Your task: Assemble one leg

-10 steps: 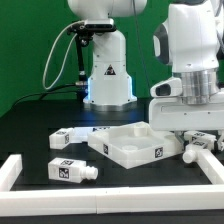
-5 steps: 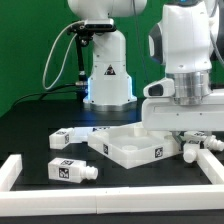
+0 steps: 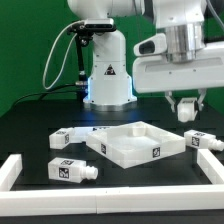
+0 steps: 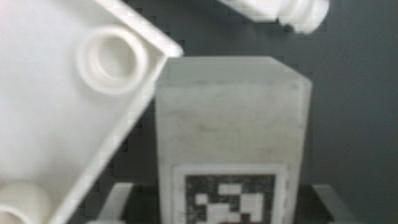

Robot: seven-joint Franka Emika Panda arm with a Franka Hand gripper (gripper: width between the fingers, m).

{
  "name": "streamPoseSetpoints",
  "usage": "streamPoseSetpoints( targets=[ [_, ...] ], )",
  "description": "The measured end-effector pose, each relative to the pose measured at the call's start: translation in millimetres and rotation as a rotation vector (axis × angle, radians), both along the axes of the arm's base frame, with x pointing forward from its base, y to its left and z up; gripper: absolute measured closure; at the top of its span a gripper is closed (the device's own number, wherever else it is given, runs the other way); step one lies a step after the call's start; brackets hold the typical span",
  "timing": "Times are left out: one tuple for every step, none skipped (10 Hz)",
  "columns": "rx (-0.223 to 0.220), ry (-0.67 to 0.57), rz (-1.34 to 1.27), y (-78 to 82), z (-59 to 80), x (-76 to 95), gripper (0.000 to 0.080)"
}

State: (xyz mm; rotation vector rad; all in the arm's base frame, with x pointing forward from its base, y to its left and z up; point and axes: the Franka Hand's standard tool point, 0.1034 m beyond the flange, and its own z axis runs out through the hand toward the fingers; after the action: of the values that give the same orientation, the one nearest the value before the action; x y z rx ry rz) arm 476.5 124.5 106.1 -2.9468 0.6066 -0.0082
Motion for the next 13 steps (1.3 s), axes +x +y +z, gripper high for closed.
streamPoseSetpoints(
  targets=[
    [0.002,-0.002,-0.024,0.6,6.2,-2.5,0.0509],
    [0.002,-0.002,-0.019,0.2,4.9,-2.1,0.0509],
    [0.001,0.000,-0.018,0.2,3.6,-2.8,0.0509],
    [0.001,0.001,-0.018,0.2,3.6,-2.8,0.0509],
    [0.001,0.000,-0.023,1.0,3.0,-4.3,0.0509],
    [-0.008,-0.027,-0.036,5.1,-3.8,-21.8,0.0509],
    [-0.024,-0.024,-0.033,3.5,-20.5,-53.4,0.0509],
    [-0.034,-0.006,-0.048,1.2,-35.4,-74.7,0.0509],
    [-0.039,0.006,-0.071,6.8,-43.8,-82.9,0.0509],
    [-0.040,0.007,-0.057,9.0,-44.9,-83.1,0.0509],
    [-0.039,0.008,-0.059,8.6,-45.0,-83.2,0.0509],
    [-0.039,0.008,-0.060,8.5,-45.3,-83.4,0.0509],
    [-0.039,0.002,-0.064,9.8,-46.3,-85.1,0.0509]
  ],
)
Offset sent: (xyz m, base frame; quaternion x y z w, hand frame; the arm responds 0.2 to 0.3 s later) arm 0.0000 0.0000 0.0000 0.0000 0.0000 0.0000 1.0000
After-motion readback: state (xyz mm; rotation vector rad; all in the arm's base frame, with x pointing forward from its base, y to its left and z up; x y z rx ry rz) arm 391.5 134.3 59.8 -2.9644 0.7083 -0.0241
